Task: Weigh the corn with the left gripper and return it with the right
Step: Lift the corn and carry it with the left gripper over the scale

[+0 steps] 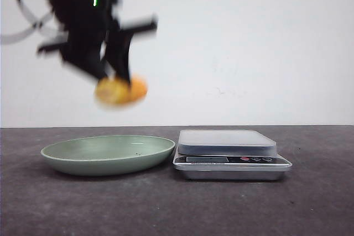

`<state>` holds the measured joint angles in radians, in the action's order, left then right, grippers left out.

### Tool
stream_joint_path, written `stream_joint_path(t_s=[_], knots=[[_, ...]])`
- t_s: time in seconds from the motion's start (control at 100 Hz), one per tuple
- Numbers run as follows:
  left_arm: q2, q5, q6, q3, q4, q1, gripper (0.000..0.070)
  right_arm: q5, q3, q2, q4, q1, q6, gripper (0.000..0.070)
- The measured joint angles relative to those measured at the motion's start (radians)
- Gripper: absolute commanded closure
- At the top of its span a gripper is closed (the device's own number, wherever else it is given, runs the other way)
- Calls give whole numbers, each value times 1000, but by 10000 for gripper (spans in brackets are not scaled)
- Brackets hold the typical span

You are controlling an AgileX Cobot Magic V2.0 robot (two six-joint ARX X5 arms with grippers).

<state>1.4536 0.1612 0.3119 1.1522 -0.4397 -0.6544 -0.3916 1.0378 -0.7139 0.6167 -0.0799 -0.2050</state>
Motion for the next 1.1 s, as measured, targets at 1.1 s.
stream_joint_path(t_s=[1.1], knots=[[550, 42, 83, 433, -20, -221, 692, 0, 0, 0, 0, 0, 0, 121]])
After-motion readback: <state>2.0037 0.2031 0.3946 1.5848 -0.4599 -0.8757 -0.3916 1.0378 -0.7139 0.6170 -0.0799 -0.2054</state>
